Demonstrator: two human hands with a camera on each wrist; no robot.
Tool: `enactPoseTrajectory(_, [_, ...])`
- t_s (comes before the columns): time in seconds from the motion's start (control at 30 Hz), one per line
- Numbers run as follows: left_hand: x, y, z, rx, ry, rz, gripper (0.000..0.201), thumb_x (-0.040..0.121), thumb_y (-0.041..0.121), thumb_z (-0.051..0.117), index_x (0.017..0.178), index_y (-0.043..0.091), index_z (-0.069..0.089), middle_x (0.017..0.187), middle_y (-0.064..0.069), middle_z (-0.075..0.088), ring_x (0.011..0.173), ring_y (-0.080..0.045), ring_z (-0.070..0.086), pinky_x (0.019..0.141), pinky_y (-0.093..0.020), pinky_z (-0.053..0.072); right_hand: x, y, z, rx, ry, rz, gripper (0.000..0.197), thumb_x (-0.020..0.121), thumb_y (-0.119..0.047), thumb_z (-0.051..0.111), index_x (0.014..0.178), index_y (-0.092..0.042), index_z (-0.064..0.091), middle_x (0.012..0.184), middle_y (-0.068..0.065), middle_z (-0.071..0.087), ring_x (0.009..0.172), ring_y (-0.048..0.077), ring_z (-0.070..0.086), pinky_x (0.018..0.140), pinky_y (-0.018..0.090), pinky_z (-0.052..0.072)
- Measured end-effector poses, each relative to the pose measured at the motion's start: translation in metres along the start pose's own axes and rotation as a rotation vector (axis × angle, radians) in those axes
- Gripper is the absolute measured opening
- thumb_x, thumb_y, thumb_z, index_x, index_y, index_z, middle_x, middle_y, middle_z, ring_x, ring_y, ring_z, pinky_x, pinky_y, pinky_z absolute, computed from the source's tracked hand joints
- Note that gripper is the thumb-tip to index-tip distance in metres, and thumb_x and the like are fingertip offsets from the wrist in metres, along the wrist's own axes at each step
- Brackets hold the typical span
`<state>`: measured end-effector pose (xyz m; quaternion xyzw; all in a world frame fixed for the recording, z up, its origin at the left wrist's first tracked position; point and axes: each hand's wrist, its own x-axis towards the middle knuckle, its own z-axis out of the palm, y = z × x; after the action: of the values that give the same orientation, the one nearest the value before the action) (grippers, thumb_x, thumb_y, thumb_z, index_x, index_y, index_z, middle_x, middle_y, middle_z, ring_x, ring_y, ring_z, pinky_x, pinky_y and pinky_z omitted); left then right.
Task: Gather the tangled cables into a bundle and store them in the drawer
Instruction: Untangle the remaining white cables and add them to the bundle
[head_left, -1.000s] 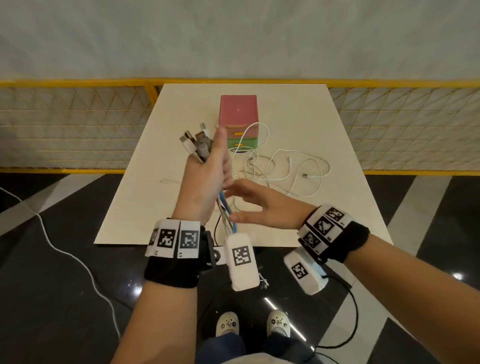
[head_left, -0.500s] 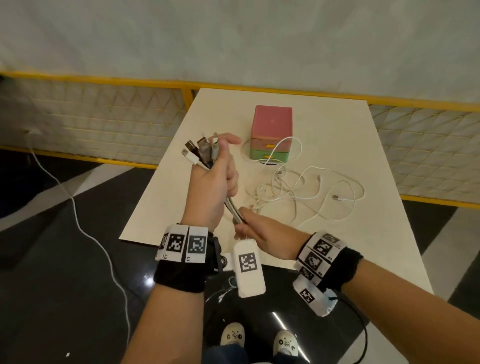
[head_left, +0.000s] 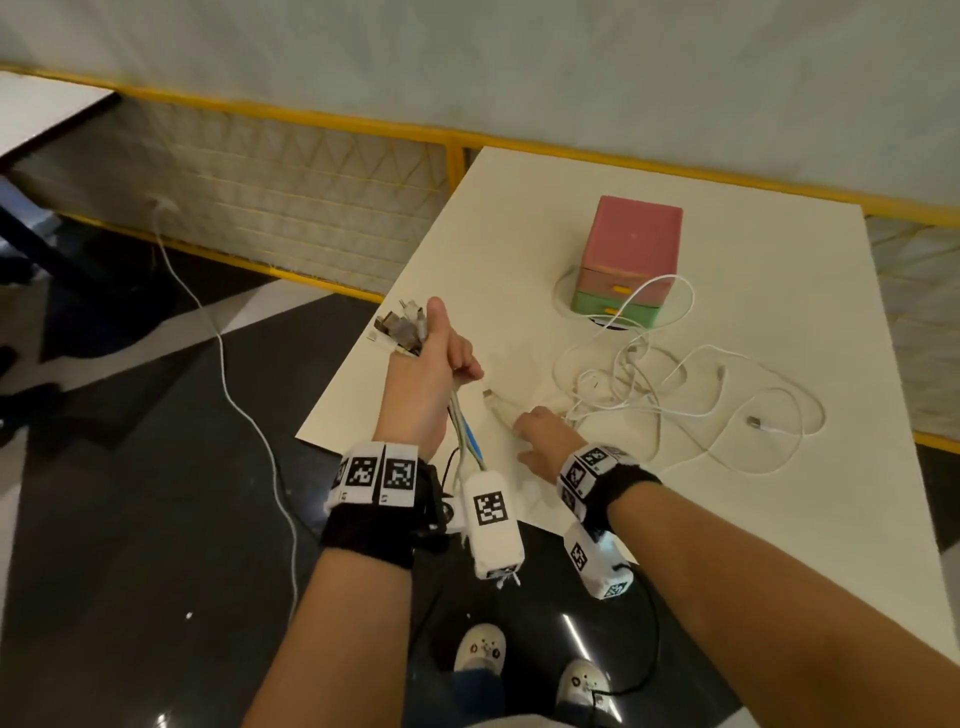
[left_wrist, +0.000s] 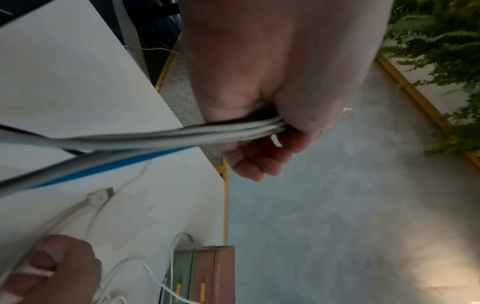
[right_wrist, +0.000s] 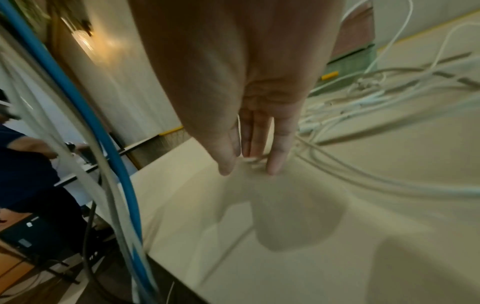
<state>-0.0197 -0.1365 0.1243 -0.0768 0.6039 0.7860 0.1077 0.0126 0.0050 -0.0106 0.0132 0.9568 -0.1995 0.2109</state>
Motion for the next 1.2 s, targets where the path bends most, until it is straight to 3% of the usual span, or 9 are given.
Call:
enactPoseTrajectory(0.2, [0.002, -0.009, -0.012, -0.05, 0.098, 0.021, 0.053, 0.1, 0.043, 0.044, 0.056, 0.014, 0.043, 0.051, 0.004, 0.044, 0.048, -0.01, 0.044, 0.053, -0.021, 0.044, -0.003, 0.009, 0.008, 0.149, 0.094, 0.011, 0.031, 0.089, -0.001, 0.049, 0.117, -0.009, 0.059, 0.117, 0.015, 0.056, 0.107, 0.032, 0.057, 0.093, 0.039, 0.046])
enactPoseTrajectory(0.33, [0.004, -0.02, -0.013, 0.021, 0.057, -0.023, 0.045, 0.103, 0.04, 0.04, 0.078, 0.014, 0.065, 0.06, 0.004, 0.048, 0.038, -0.005, 0.031, 0.037, -0.016, 0.025, -0.024, 0.011, -0.021, 0.633, 0.307, -0.004, 0.02, 0.085, -0.001, 0.057, 0.1, -0.011, 0.066, 0.093, 0.007, 0.058, 0.086, 0.026, 0.066, 0.07, 0.038, 0.058])
enactPoseTrajectory(0.5, [-0.004, -0.026, 0.019, 0.109, -0.038, -0.071, 0.038, 0.103, 0.039, 0.04, 0.1, 0.015, 0.071, 0.081, 0.001, 0.061, 0.04, -0.005, 0.03, 0.037, -0.016, 0.024, -0.067, 0.01, -0.07, 1.061, 0.519, -0.116, 0.018, 0.084, 0.007, 0.061, 0.099, -0.003, 0.065, 0.08, 0.004, 0.06, 0.073, 0.016, 0.068, 0.069, 0.027, 0.057])
enactPoseTrajectory(0.6, [-0.01, -0.022, 0.045, 0.122, -0.181, -0.061, 0.037, 0.103, 0.039, 0.041, 0.104, 0.014, 0.069, 0.091, 0.001, 0.068, 0.047, -0.007, 0.032, 0.039, -0.016, 0.027, -0.09, 0.01, -0.086, 1.069, 0.542, -0.174, 0.019, 0.083, 0.008, 0.063, 0.1, 0.001, 0.067, 0.084, 0.014, 0.061, 0.073, 0.014, 0.068, 0.071, 0.029, 0.058])
enactPoseTrajectory(0.7, [-0.016, -0.017, 0.064, 0.096, -0.313, 0.038, 0.036, 0.104, 0.033, 0.041, 0.092, 0.012, 0.068, 0.074, 0.005, 0.061, 0.047, -0.007, 0.032, 0.041, -0.018, 0.026, -0.106, 0.008, -0.094, 1.004, 0.513, -0.215, 0.017, 0.084, 0.003, 0.063, 0.1, 0.0, 0.069, 0.088, 0.011, 0.06, 0.073, 0.013, 0.068, 0.071, 0.029, 0.058])
enactPoseTrajectory(0.87, [-0.025, -0.007, 0.086, 0.045, -0.36, 0.172, 0.026, 0.103, 0.029, 0.043, 0.099, 0.02, 0.067, 0.065, 0.009, 0.051, 0.046, -0.006, 0.03, 0.043, -0.02, 0.028, -0.121, 0.007, -0.108, 0.978, 0.573, -0.263, 0.013, 0.089, -0.008, 0.06, 0.085, -0.019, 0.066, 0.076, 0.004, 0.062, 0.066, 0.013, 0.064, 0.065, 0.031, 0.058])
enactPoseTrajectory(1.0, [-0.027, 0.001, 0.094, 0.019, -0.387, 0.233, 0.027, 0.104, 0.03, 0.04, 0.102, 0.019, 0.065, 0.061, 0.005, 0.039, 0.047, -0.006, 0.028, 0.046, -0.022, 0.027, -0.123, 0.012, -0.108, 0.878, 0.498, -0.253, 0.017, 0.095, -0.014, 0.053, 0.083, -0.012, 0.065, 0.072, 0.004, 0.06, 0.067, 0.012, 0.059, 0.065, 0.033, 0.058])
enactPoseTrajectory(1.13, [-0.031, 0.015, 0.102, -0.059, -0.357, 0.213, 0.03, 0.105, 0.034, 0.035, 0.092, 0.026, 0.062, 0.054, 0.011, 0.036, 0.059, -0.009, 0.049, 0.071, -0.036, 0.049, -0.114, 0.026, -0.099, 0.841, 0.422, -0.278, 0.026, 0.099, -0.016, 0.043, 0.079, -0.013, 0.059, 0.076, -0.001, 0.057, 0.074, 0.01, 0.058, 0.077, 0.03, 0.055])
enactPoseTrajectory(1.2, [-0.03, 0.025, 0.102, -0.153, -0.395, 0.194, 0.03, 0.105, 0.034, 0.033, 0.09, 0.024, 0.057, 0.052, 0.011, 0.036, 0.051, -0.009, 0.045, 0.063, -0.033, 0.046, -0.106, 0.039, -0.097, 0.758, 0.433, -0.282, 0.028, 0.1, -0.018, 0.041, 0.077, -0.014, 0.056, 0.076, -0.002, 0.056, 0.077, 0.011, 0.057, 0.083, 0.028, 0.051])
